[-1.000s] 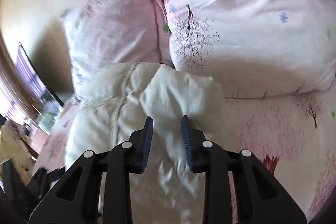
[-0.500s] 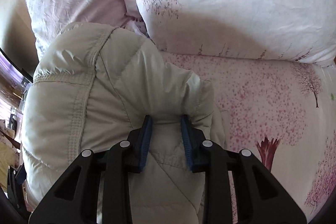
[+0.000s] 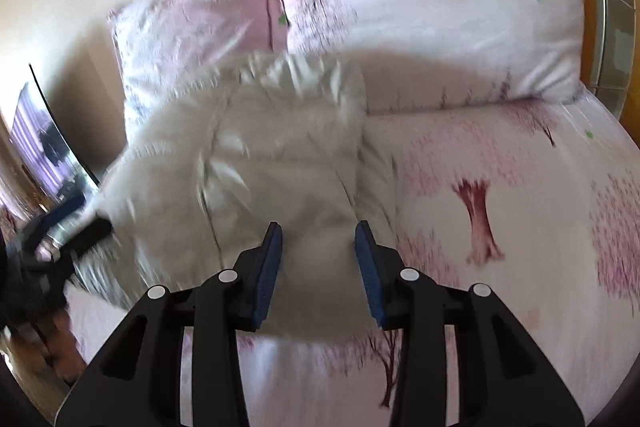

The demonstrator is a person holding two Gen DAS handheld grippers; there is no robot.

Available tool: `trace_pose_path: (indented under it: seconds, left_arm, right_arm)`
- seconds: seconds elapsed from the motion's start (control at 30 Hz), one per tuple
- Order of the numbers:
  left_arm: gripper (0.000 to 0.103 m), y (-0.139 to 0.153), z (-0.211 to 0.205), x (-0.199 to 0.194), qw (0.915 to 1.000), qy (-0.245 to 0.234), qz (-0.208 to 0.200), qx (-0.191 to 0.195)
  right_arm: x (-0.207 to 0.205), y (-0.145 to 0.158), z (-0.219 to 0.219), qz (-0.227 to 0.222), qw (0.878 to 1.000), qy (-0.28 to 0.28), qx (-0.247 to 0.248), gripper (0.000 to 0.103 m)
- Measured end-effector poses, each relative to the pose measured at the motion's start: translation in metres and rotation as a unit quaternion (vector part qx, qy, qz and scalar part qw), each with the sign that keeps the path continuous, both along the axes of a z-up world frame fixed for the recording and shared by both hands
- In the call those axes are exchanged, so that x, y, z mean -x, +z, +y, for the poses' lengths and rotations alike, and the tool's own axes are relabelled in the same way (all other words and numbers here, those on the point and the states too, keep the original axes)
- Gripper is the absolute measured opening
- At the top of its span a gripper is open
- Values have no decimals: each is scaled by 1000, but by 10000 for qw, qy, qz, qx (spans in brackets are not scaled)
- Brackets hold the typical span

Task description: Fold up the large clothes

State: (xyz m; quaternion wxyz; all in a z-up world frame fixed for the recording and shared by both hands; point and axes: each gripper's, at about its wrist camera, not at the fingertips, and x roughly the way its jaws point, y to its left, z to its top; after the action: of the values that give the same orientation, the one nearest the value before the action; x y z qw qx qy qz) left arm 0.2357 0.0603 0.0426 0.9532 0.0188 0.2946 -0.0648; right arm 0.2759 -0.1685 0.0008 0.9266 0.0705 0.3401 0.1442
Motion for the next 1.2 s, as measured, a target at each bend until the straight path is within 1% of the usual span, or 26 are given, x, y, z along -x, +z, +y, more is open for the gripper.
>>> trace_pose_path:
  seconds: [0.07,0.1,0.13,0.17,0.27,0.43,0.53,0.57,0.6,0.63,0.67,0.7,0.77,0.8,0.83,0.9,0.97,1.03,1.1,1.2]
  left_arm:
    - [101,-7,1,-6,9996,-118,223,139]
    - [101,-13,0,-8,9989,-204,333,241]
    - [101,-17,-3,-7,9990,-213,324,206]
    - [101,-19,-8,-6,9994,-209,268,44]
    - [101,-23,-13,-8,9994,-192,288,-70]
    - [101,-29,-20,-8,9994,-117,172,-274]
    - [101,-27,-20,-6,9995,-50,87,-298]
    - [101,-26,-19,-5,9996,-31,82,-263]
    - [101,-24,-16,-4,9998,9,93,-202]
    - [101,-23,-15,-2,9998,30,99,-160]
    - [101,-22,-13,-1,9999,43,112,-100]
    - [101,-20,-10,1,9999,35,125,-15]
    - [101,-16,-6,7,9999,36,76,102]
    - [101,-13,-2,12,9998,44,21,181]
    - [101,-11,1,16,9997,53,-34,225]
    - [101,-5,7,28,9995,78,-178,257]
    - [101,0,11,41,9991,145,-313,225]
    - [101,2,17,55,9990,302,-270,165]
    - [101,3,23,67,9987,416,-237,172]
    - [101,4,29,85,9980,543,-297,139]
  right_arm:
    - [-2,-14,0,191,9998,-64,36,39]
    - [-8,-23,2,361,9993,-57,76,39]
    - [-12,-27,4,441,9989,-59,122,39]
    - [-15,-30,5,495,9986,-72,177,39]
    - [-17,-37,8,557,9981,-107,228,39]
    - [-20,-47,3,559,9983,-175,12,42]
    - [-18,-43,0,506,9985,-224,-50,44]
    - [-16,-39,-2,463,9986,-250,-41,53]
    - [-11,-34,-6,373,9986,-371,41,59]
    - [-6,-29,-8,279,9983,-491,110,72]
    - [0,-24,-11,143,9982,-578,117,80]
    - [8,-18,-16,-34,9978,-661,75,83]
    - [22,-6,-22,-299,9963,-798,60,94]
    - [32,1,-24,-502,9946,-895,137,96]
    - [39,6,-24,-658,9928,-973,223,102]
    - [52,15,-22,-903,9893,-1066,419,102]
    - [59,19,-20,-961,9873,-1121,588,102]
    - [65,23,-15,-935,9858,-1168,761,102]
    - [71,25,-10,-963,9871,-1017,770,102]
    - [84,28,-1,-1028,9881,-830,782,102]
